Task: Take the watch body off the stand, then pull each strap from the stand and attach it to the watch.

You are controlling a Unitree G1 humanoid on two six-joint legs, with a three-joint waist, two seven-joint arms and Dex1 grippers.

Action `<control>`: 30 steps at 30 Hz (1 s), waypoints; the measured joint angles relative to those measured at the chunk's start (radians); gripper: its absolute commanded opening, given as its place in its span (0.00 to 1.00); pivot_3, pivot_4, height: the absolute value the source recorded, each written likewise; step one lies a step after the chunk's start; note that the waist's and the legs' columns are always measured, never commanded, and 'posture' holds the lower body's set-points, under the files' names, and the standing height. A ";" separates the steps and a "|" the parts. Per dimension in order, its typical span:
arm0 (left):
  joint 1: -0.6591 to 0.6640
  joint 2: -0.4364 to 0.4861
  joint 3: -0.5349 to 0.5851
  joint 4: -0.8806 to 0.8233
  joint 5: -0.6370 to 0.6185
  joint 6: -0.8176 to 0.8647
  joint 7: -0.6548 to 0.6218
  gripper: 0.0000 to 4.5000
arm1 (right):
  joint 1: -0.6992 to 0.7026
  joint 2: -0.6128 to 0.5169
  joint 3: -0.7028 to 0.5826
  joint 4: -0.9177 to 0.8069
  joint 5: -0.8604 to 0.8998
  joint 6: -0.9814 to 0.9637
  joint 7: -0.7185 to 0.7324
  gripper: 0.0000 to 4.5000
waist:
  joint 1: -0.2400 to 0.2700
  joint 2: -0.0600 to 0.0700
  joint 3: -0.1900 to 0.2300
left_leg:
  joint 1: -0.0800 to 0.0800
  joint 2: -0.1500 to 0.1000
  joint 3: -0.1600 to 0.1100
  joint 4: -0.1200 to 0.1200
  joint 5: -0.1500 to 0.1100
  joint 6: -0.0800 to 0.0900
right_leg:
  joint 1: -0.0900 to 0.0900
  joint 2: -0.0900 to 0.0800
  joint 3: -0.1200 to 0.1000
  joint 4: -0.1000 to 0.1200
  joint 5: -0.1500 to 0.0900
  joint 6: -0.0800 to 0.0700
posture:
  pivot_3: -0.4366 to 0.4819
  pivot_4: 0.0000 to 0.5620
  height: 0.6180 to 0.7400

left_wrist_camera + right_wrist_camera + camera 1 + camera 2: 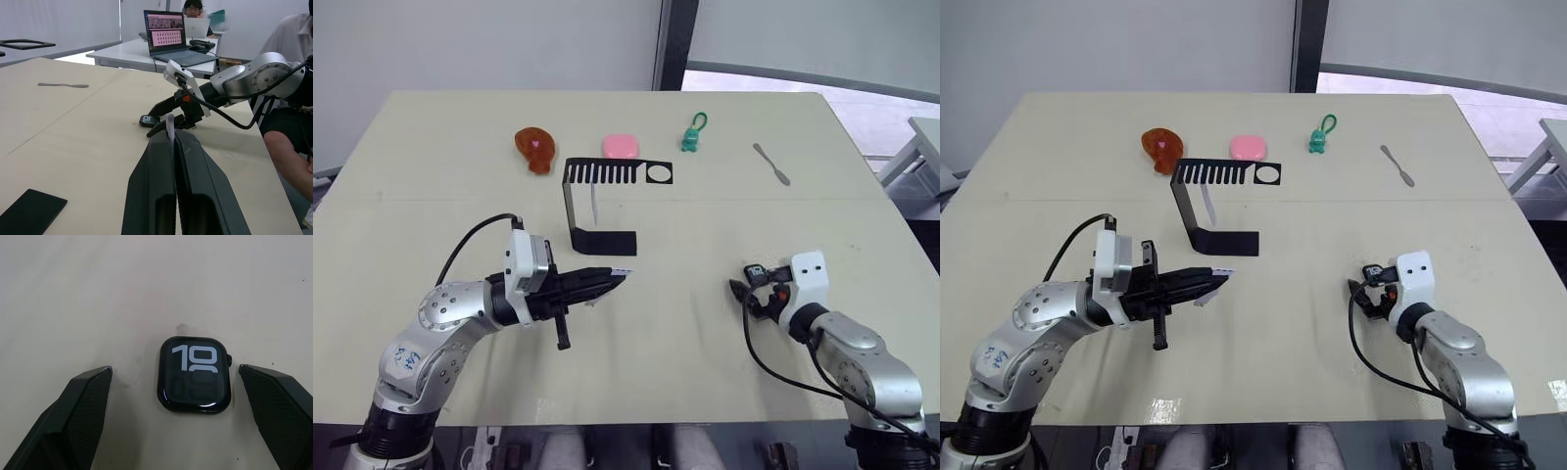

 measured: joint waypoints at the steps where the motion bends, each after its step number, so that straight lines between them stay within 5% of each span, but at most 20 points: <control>1: 0.000 0.000 0.000 0.000 0.000 0.000 0.000 0.00 | 0.005 0.000 -0.001 0.005 0.001 -0.010 0.002 0.98 | 0.000 0.000 0.000 | 0.000 0.000 0.000 0.000 0.000 0.000 | 0.000 0.000 0.000 0.000 0.000 0.000 | 0.48 0.27 1.00; 25: -0.005 0.000 0.000 0.000 0.001 0.003 -0.005 0.00 | -0.033 -0.009 0.009 0.113 0.003 -0.103 0.038 0.98 | -0.003 -0.004 -0.002 | 0.001 0.000 0.000 0.001 0.000 0.000 | 0.001 0.000 0.000 0.000 0.000 0.000 | 0.48 0.27 1.00; 28: -0.005 0.000 0.000 0.000 0.001 0.005 -0.002 0.00 | -0.038 -0.009 0.005 0.117 0.003 -0.098 0.038 0.78 | -0.003 -0.005 -0.003 | 0.001 0.000 0.000 0.001 0.000 0.000 | 0.001 0.000 0.000 0.000 0.000 0.000 | 0.48 0.27 1.00; 30: -0.005 0.000 0.000 0.000 0.001 0.009 0.002 0.00 | -0.039 -0.009 0.002 0.119 0.003 -0.091 0.038 0.55 | -0.003 -0.005 -0.003 | 0.001 0.001 0.000 0.000 0.000 0.000 | 0.001 0.000 0.000 0.000 0.000 0.000 | 0.48 0.27 1.00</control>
